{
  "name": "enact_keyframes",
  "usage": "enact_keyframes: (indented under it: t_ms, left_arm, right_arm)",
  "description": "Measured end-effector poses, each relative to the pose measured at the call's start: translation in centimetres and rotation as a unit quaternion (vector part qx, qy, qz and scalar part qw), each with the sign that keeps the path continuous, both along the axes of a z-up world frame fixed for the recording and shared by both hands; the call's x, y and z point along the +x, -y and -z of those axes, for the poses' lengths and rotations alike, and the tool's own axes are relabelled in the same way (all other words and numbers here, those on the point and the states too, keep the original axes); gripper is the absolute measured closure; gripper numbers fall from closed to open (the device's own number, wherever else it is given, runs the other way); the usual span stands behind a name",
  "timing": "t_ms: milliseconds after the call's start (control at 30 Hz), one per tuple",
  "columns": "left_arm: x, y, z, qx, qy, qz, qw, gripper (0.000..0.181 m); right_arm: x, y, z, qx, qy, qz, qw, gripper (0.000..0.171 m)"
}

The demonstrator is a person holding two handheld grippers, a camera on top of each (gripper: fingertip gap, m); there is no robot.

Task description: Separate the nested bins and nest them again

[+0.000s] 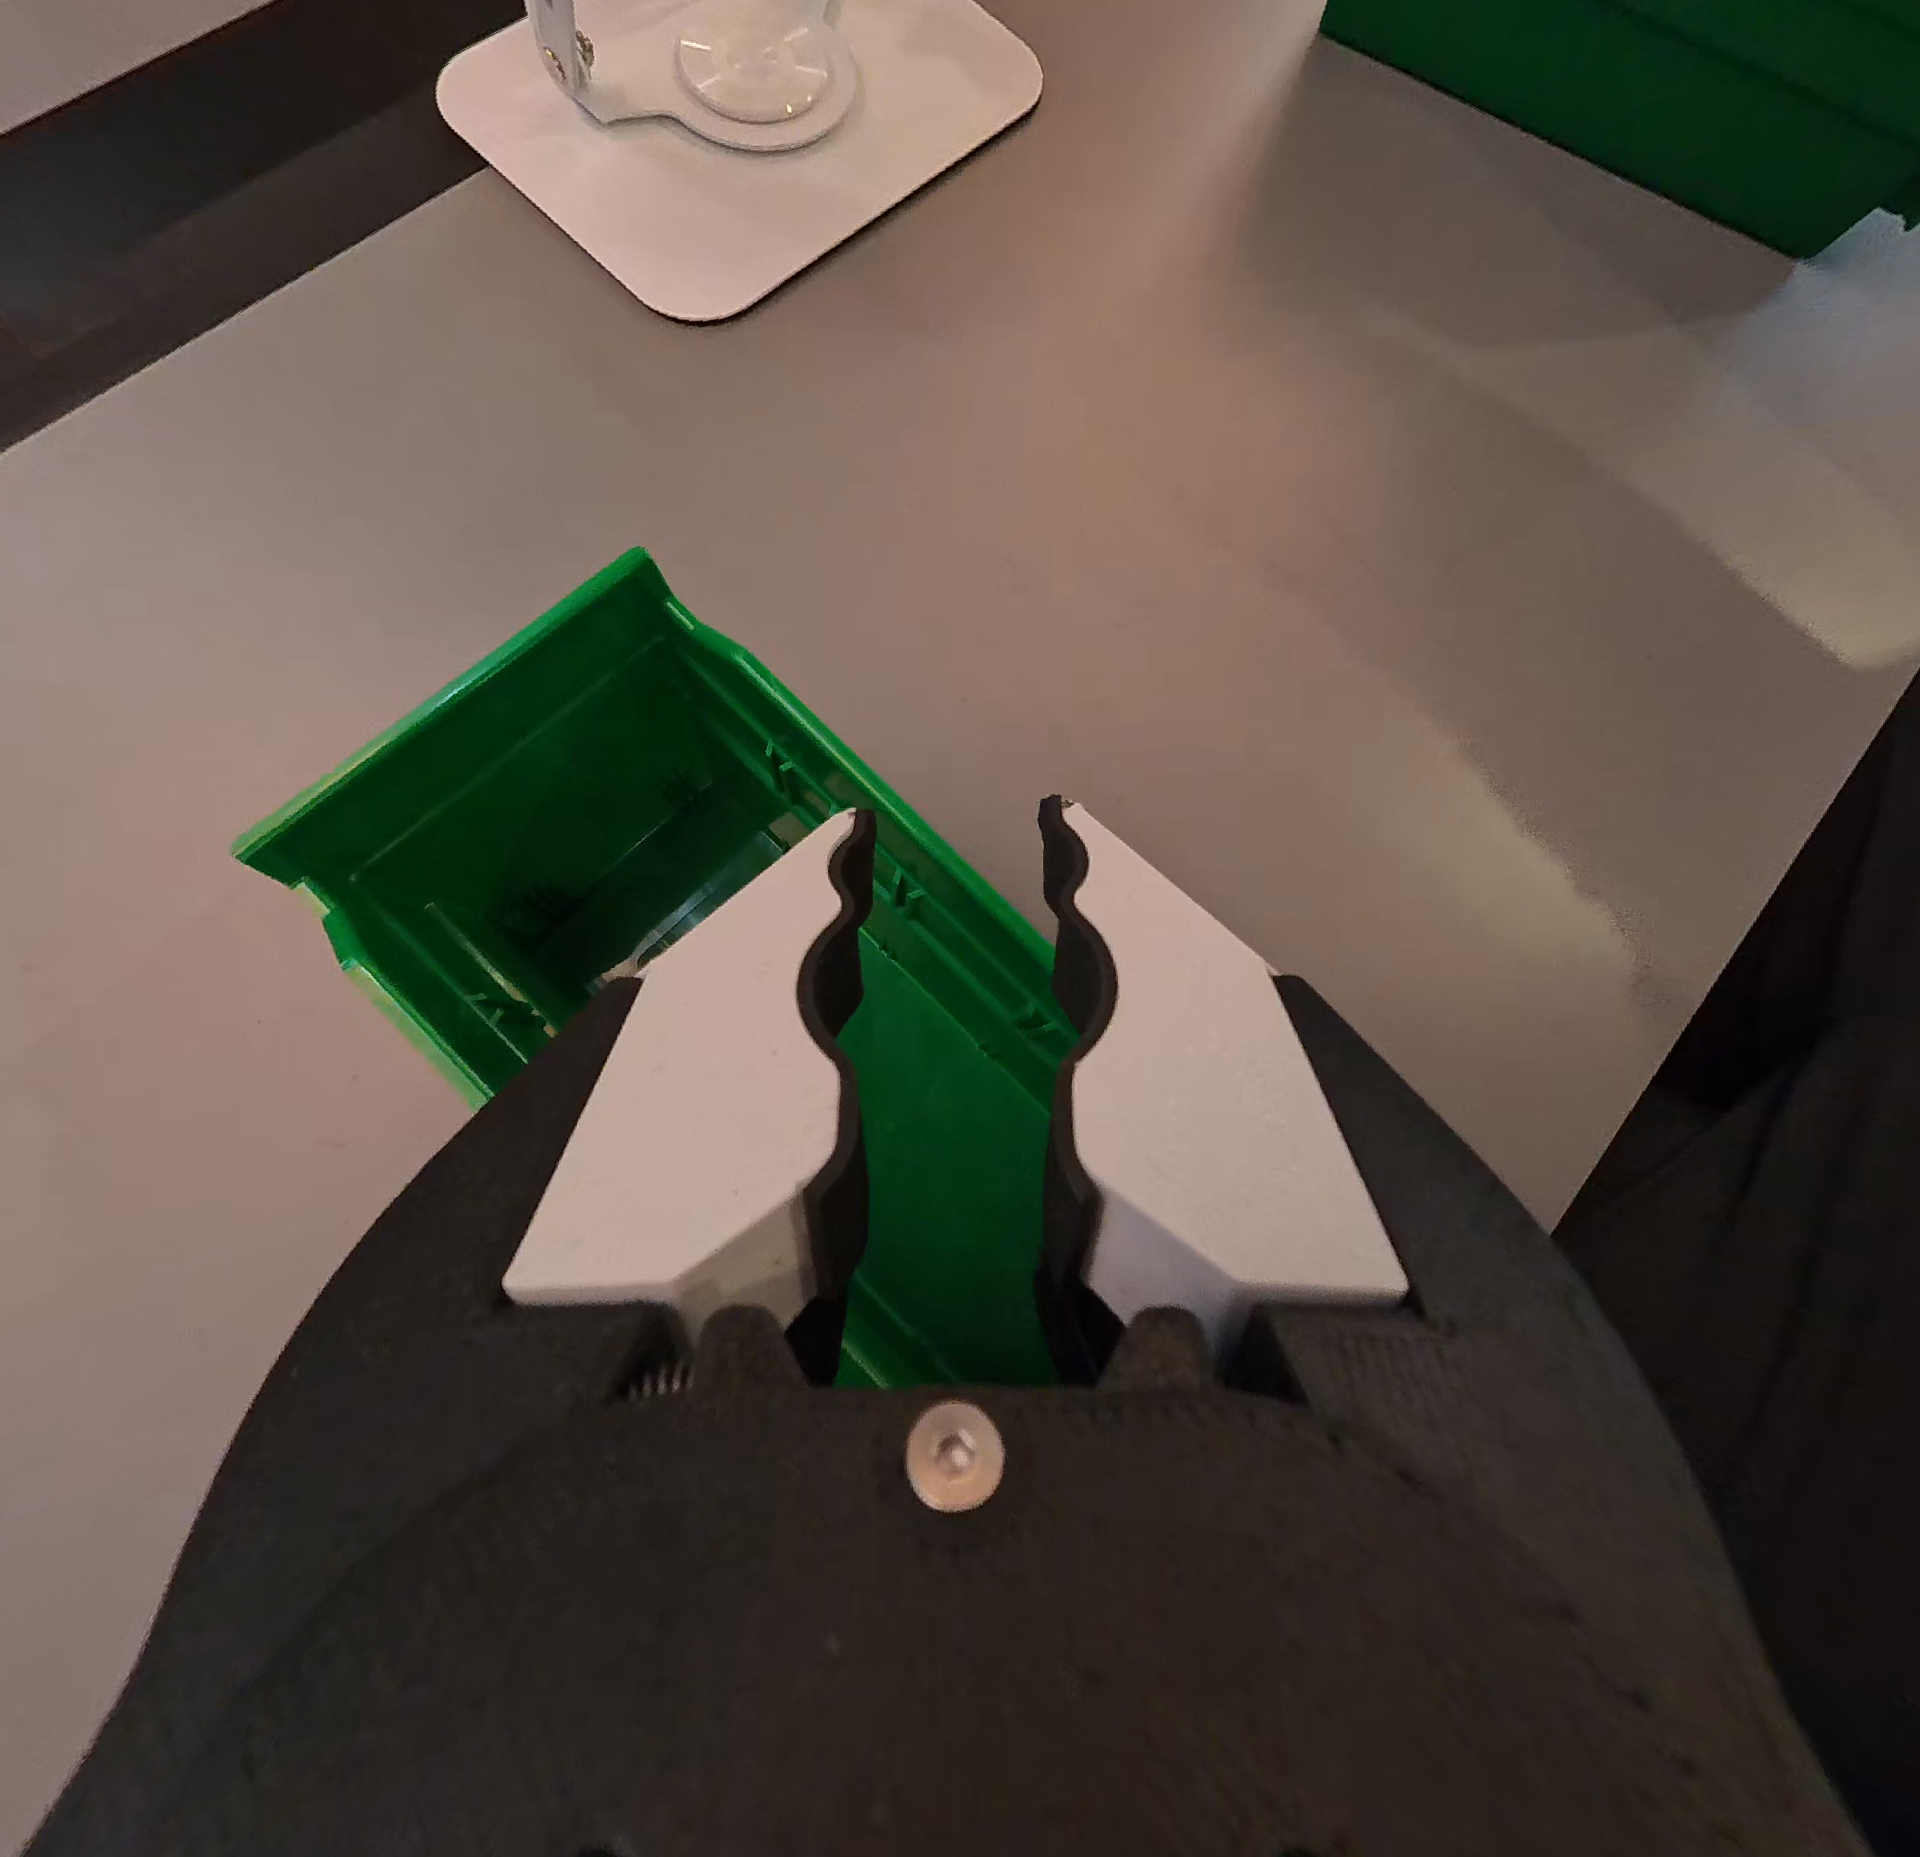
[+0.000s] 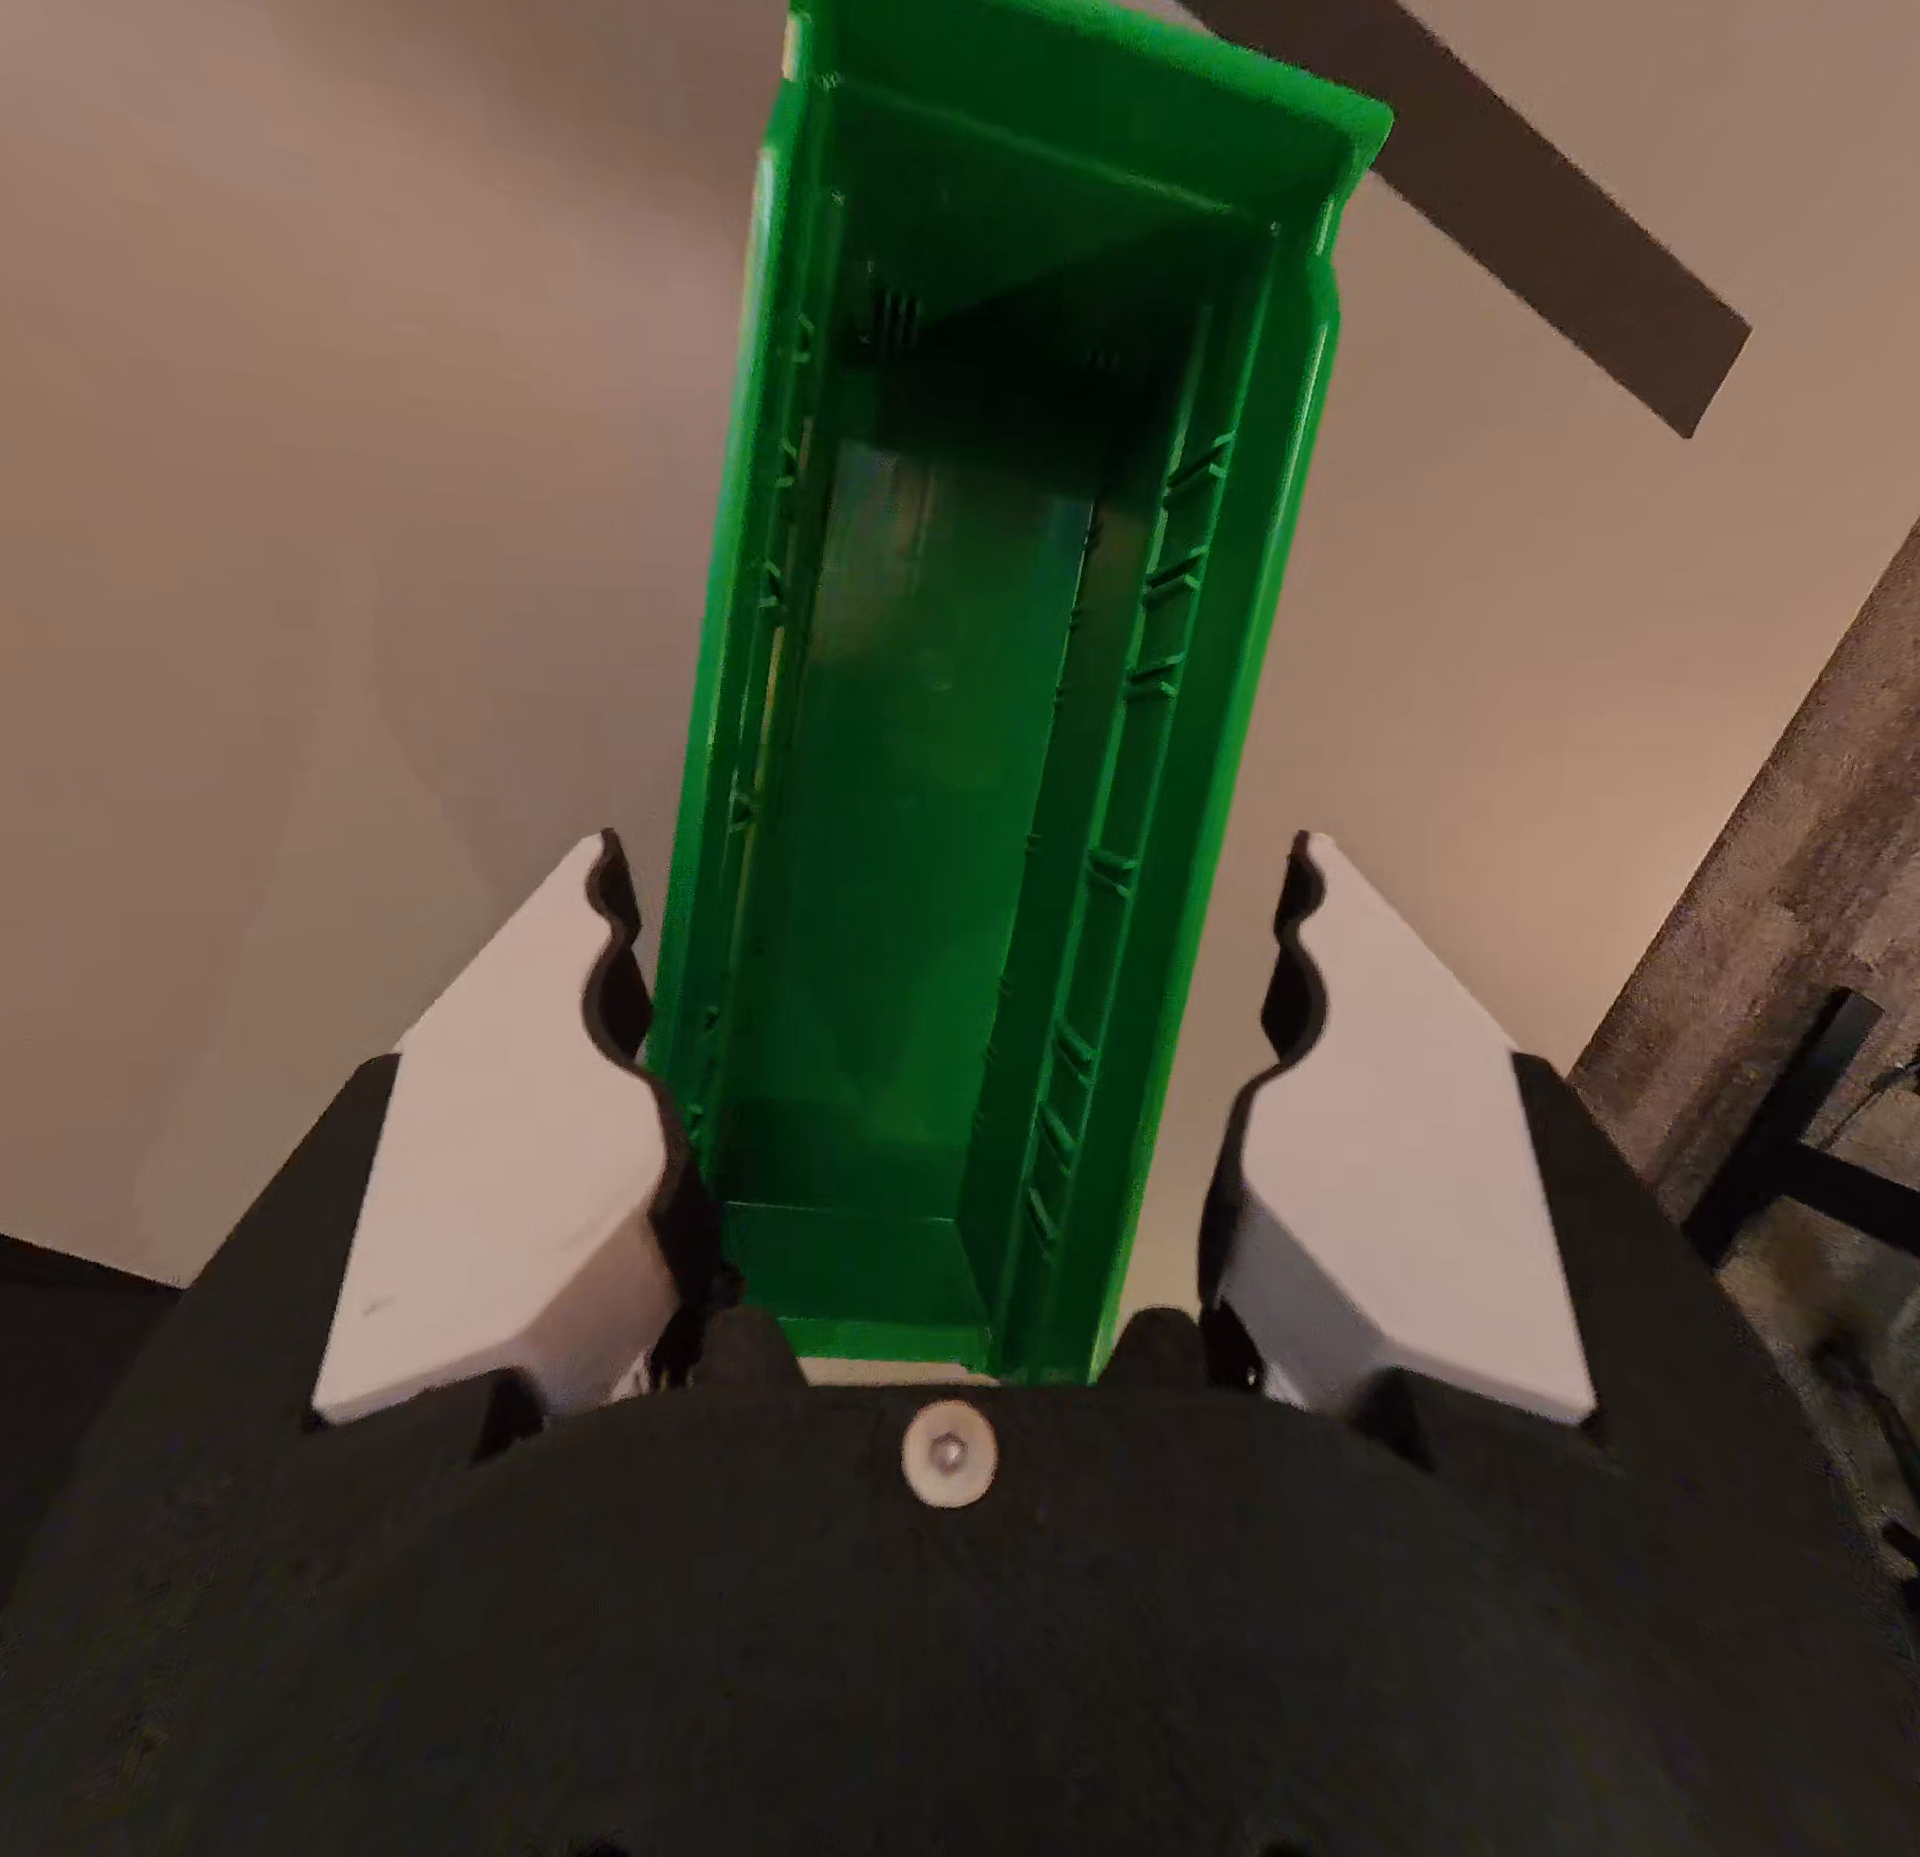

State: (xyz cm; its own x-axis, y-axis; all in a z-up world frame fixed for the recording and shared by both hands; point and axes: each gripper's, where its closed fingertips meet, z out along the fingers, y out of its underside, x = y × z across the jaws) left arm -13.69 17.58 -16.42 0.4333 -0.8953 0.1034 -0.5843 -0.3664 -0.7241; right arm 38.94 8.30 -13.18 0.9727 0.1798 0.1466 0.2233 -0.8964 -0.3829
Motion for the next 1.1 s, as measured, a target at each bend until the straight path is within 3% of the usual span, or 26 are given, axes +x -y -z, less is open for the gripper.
enact_keyframes:
  t_ms: [133,233,700,1100]
  left_arm:
    - [0.0,0.0,0.0,0.000,0.000,0.001,1.000,0.150]
    - [-0.2,0.0,0.0,-0.001,0.000,-0.001,1.000,0.149]
    - [-0.4,-0.2,0.5,-0.006,-0.001,-0.003,1.000,0.149]
    - [0.0,0.0,0.6,-0.007,-0.005,0.001,1.000,0.148]
  right_arm:
    - [0.5,-0.7,1.0,-0.020,-0.018,0.014,1.000,0.053]
    - [0.1,-1.1,1.3,-0.026,-0.040,0.013,0.999,0.065]
    - [-0.1,-1.3,0.3,-0.001,-0.013,-0.005,1.000,0.085]
    - [0.3,-1.1,-5.3,0.053,-0.038,-0.002,0.998,0.082]
